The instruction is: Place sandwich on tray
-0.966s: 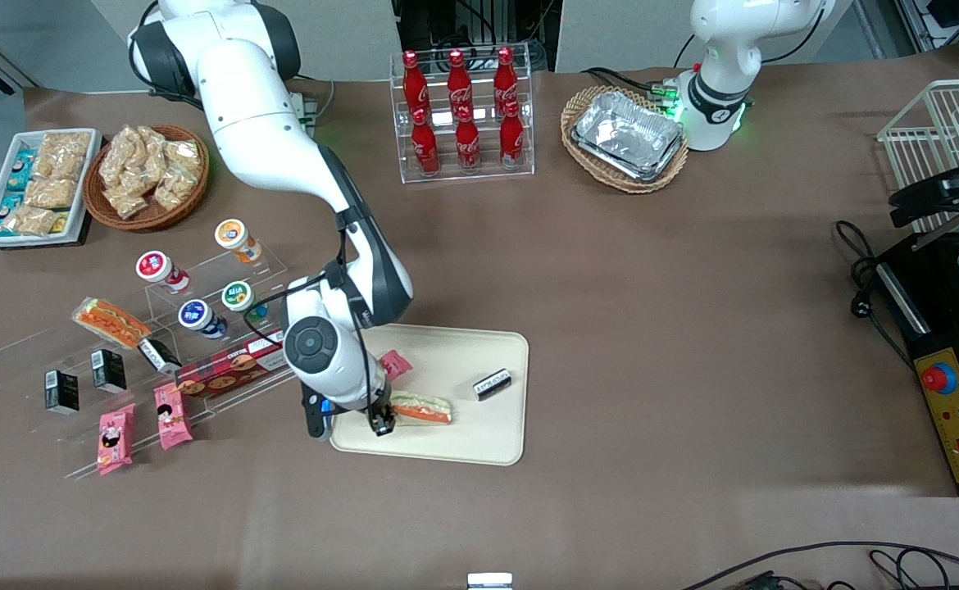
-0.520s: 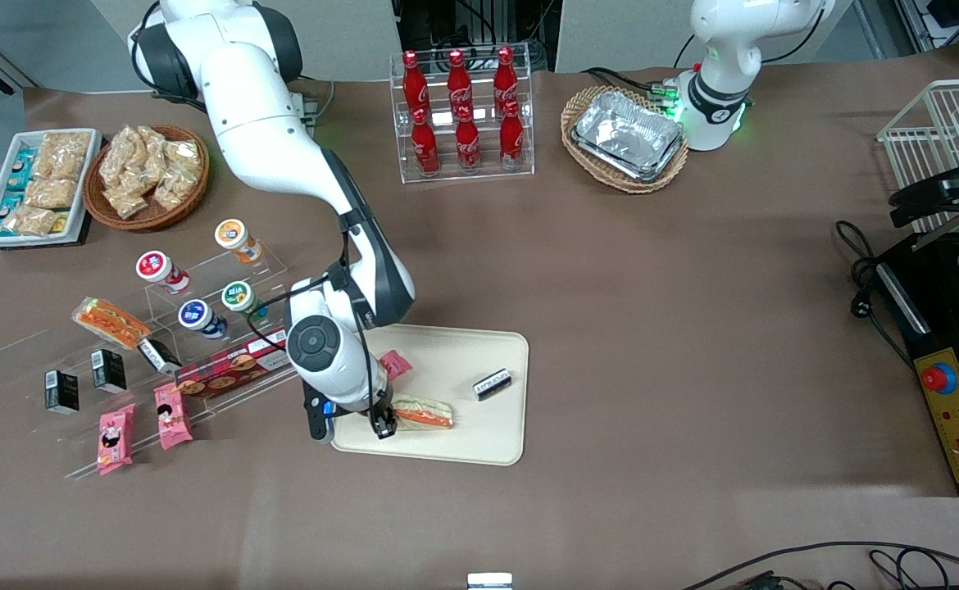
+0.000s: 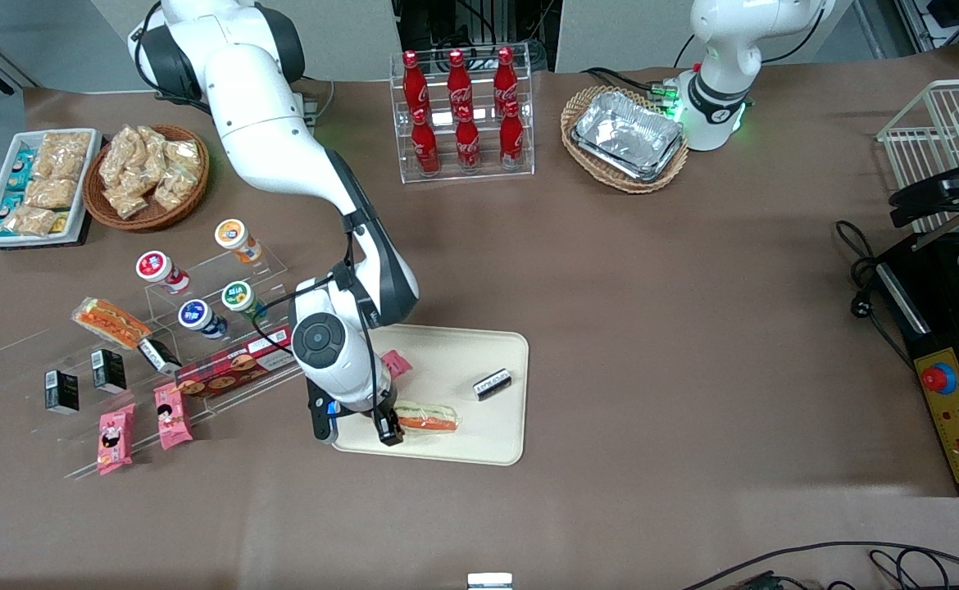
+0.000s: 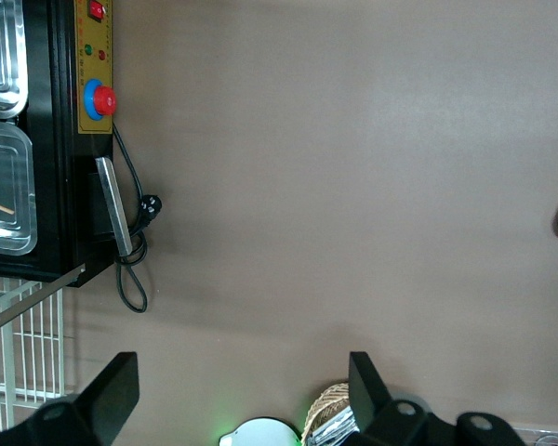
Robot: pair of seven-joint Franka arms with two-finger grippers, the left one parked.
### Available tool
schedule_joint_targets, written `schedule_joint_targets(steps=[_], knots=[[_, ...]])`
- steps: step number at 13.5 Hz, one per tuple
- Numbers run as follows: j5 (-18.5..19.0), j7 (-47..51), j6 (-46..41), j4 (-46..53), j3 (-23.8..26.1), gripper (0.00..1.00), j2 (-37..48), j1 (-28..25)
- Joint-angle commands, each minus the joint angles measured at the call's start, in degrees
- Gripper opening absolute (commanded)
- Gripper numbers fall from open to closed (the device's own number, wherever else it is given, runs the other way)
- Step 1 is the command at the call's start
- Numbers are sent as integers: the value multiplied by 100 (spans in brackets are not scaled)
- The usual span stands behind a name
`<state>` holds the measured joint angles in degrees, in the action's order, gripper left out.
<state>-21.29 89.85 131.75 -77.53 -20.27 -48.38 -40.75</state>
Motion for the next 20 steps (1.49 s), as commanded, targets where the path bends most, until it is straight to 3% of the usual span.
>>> schedule_joint_targets(steps=[1, 3, 7, 12, 15, 16, 19, 20], knots=[[29, -11, -489, 115, -38, 100, 197, 137], [20, -588, -1114, 132, -30, 100, 626, 330], [98, -2697, -1809, 115, -143, 100, 1812, 427], [967, -4622, -2942, 36, -399, 100, 2824, 488], [1136, -5353, -3803, 1, -154, 100, 3299, 1181], [1240, -5721, -3988, -8, 152, 100, 3431, 1575], [2013, -6366, -4263, -287, 2232, 100, 4001, 3542], [2172, -6392, -4176, -533, 2490, 100, 4212, 3765]])
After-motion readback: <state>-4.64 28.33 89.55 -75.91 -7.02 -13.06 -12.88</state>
